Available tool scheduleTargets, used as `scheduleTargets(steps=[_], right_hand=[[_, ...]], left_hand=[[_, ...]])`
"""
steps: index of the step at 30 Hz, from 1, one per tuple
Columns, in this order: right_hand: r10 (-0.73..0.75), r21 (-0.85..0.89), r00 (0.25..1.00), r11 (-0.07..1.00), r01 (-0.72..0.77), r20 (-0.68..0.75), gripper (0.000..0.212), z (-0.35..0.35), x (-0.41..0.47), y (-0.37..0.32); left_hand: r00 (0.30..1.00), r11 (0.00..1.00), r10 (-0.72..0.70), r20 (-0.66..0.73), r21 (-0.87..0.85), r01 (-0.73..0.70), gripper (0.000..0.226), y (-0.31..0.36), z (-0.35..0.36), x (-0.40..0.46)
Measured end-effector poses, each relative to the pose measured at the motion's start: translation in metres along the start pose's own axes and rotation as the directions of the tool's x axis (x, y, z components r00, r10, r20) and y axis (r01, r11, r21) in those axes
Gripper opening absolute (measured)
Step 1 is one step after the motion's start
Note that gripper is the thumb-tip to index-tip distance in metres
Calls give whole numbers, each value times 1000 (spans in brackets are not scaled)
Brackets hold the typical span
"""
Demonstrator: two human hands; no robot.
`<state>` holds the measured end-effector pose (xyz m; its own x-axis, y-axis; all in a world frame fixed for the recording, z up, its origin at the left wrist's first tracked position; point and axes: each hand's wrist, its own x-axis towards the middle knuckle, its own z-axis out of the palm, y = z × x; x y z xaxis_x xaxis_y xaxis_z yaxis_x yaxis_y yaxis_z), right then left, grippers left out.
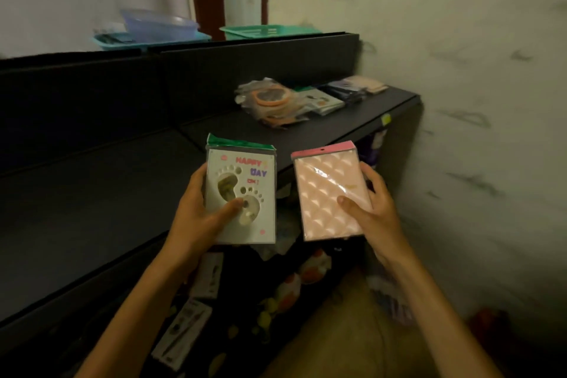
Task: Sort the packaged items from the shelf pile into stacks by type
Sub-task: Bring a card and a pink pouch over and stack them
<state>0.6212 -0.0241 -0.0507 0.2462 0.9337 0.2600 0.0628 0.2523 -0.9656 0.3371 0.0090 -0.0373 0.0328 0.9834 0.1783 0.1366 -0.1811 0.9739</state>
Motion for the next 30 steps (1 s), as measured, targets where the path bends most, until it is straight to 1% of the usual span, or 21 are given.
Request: scheduleTargets(steps=[3,6,9,13,16,19,22,25,27,30], right_hand=[[2,-16,998,1000,-3,-61,64,-38,21,10],[6,-22,994,1000,-8,-110,64,-74,50,24],[9,-43,991,999,-15,-130,64,-105,88,38],[0,-69,990,998,-10,-140,63,-143,151,53],[5,-77,992,997,-15,-128,63,-167,207,60],[-1,-99,993,995,-10,-114,64,-187,261,67],[-3,-96,997,995,-5,-83,65,-198,311,74],[2,-88,999,996,-6,-46,65,-201,356,78],[14,-73,1000,997,-14,-7,63,-200,387,82],[14,-66,998,998,-9,67,62,-195,432,91]], left_hand=[[999,999,27,24,20,-27,65,1,42,24],[998,1000,21,66,17,-23,63,-1,84,54],[995,1000,19,97,10,-20,63,-5,126,93],[994,1000,5,110,-20,-3,69,-11,180,152],[993,999,-4,120,-31,8,74,-12,217,200],[994,999,-20,109,-31,24,74,-12,248,244],[996,999,-35,84,-11,36,74,-11,269,281],[996,997,-64,68,-41,67,75,-8,279,310],[997,997,-76,30,-23,76,75,-6,284,327],[997,997,-63,-52,49,66,74,-4,293,350]])
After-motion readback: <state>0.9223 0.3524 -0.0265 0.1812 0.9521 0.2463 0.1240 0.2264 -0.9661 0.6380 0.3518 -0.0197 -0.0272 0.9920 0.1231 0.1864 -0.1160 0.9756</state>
